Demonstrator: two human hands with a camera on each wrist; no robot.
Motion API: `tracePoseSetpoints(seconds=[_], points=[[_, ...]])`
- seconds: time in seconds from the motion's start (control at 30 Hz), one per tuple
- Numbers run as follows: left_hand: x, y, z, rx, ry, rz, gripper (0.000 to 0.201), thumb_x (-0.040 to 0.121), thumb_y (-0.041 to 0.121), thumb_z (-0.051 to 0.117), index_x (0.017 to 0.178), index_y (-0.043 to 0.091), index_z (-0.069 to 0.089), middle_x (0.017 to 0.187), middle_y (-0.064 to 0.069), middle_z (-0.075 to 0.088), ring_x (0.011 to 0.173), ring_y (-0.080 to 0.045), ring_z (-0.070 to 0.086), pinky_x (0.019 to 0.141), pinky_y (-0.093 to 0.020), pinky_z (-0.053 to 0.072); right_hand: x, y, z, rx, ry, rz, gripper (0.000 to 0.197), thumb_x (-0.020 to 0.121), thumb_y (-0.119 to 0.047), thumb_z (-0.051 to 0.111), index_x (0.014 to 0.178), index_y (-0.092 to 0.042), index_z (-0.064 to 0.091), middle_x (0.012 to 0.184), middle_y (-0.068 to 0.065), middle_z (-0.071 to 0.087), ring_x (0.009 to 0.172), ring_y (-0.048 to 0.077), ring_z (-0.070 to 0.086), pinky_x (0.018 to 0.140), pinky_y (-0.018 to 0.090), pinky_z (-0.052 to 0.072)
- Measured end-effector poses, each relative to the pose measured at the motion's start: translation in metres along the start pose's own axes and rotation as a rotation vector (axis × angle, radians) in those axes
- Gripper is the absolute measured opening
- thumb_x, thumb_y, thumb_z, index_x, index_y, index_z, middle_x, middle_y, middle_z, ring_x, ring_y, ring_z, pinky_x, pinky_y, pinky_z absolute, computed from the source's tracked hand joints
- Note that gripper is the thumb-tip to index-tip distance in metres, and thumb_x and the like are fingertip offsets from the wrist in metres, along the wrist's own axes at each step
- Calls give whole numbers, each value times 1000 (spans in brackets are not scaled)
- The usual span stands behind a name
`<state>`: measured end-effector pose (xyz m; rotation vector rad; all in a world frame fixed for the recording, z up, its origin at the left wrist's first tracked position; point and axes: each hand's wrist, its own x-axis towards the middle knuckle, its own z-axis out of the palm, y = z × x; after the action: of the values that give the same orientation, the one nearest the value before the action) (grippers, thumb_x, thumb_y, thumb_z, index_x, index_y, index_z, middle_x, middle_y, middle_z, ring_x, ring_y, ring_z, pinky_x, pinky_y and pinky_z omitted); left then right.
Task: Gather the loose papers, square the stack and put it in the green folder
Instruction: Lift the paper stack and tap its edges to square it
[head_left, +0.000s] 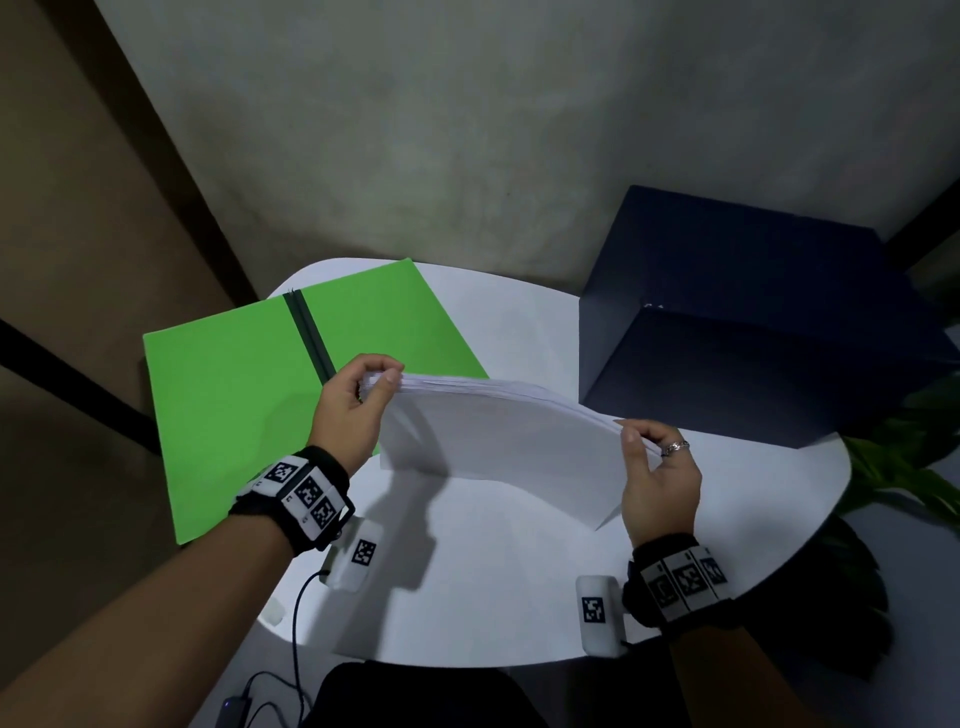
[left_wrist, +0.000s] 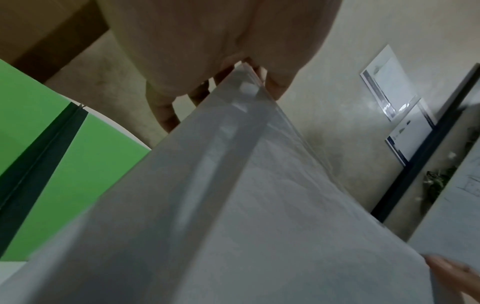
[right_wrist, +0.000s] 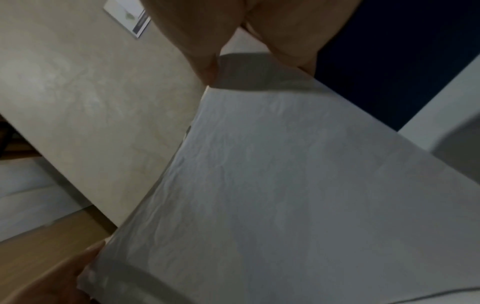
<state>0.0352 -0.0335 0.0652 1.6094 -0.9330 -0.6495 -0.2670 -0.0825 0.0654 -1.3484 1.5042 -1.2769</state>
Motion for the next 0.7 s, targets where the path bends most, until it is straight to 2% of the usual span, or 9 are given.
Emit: tracePoseSetpoints(seconds=[0.13, 0.23, 0.3, 0.37, 0.43, 0.53, 0.6, 0.63, 0.7], points=[[4, 3, 4, -53, 27, -27, 12, 96, 8, 54, 97, 8, 66, 89, 7, 64, 75, 5, 58, 78, -15, 48, 3, 0, 3, 23, 58, 16, 15, 94, -9, 60, 88, -22, 66, 85, -31, 65, 85, -12, 58, 83, 12, 46], [5, 7, 7, -59, 23, -20, 12, 96, 7, 53, 98, 7, 65, 89, 5, 63, 73, 7, 58, 73, -6, 46, 3, -1, 5, 52, 75, 21, 20, 94, -9, 59, 87, -27, 65, 88, -18, 68, 85, -7, 61, 82, 12, 46], [5, 8, 7, -41, 27, -29, 17, 97, 5, 48, 98, 7, 65, 88, 5, 62, 70, 11, 55, 69, -4, 43, 3, -1, 6, 84, 91, 31, 16, 95, -7, 56, 94, -21, 66, 95, -7, 70, 90, 0, 63, 84, 15, 46], [6, 10, 8, -37, 28, -42, 22, 98, 5, 44, 100, 8, 65, 90, 5, 61, 70, 12, 53, 69, -6, 43, 3, -3, 6, 106, 96, 46, 15, 96, -7, 53, 102, -14, 64, 101, 1, 72, 94, 8, 64, 86, 21, 47], [7, 11, 7, -38, 10, -55, 22, 98, 7, 44, 104, 10, 65, 92, 8, 61, 72, 13, 52, 74, -14, 43, 2, -4, 5, 95, 56, 48, 12, 97, -13, 57, 104, -19, 65, 102, -4, 71, 89, 7, 63, 84, 19, 48], [6, 14, 2, 29, -100, -12, 20, 98, 19, 52, 115, 17, 63, 102, 13, 63, 85, 18, 56, 79, -15, 41, 0, -6, 1, -36, -66, -16, 19, 88, -23, 71, 107, -26, 67, 106, -15, 67, 96, -1, 62, 87, 14, 47], [9, 12, -4, 230, -175, 107, 29, 92, 33, 62, 120, 26, 61, 112, 12, 62, 97, 18, 53, 84, -13, 39, 1, -4, -3, -177, -135, -162, 23, 85, -20, 75, 107, -26, 70, 109, -14, 65, 104, -3, 60, 94, 13, 44], [13, 10, -7, 352, -208, 180, 36, 89, 41, 64, 123, 29, 60, 115, 11, 61, 100, 12, 54, 86, -16, 41, 2, -3, -5, -235, -146, -240, 23, 85, -17, 74, 106, -25, 71, 108, -12, 65, 105, -1, 60, 96, 14, 44], [19, 7, -11, 629, -263, 310, 48, 85, 59, 58, 126, 34, 58, 117, 9, 63, 104, -7, 58, 89, -32, 48, 4, -1, -6, -326, -136, -346, 18, 88, -15, 72, 104, -19, 75, 106, -10, 66, 104, 9, 64, 97, 21, 46]])
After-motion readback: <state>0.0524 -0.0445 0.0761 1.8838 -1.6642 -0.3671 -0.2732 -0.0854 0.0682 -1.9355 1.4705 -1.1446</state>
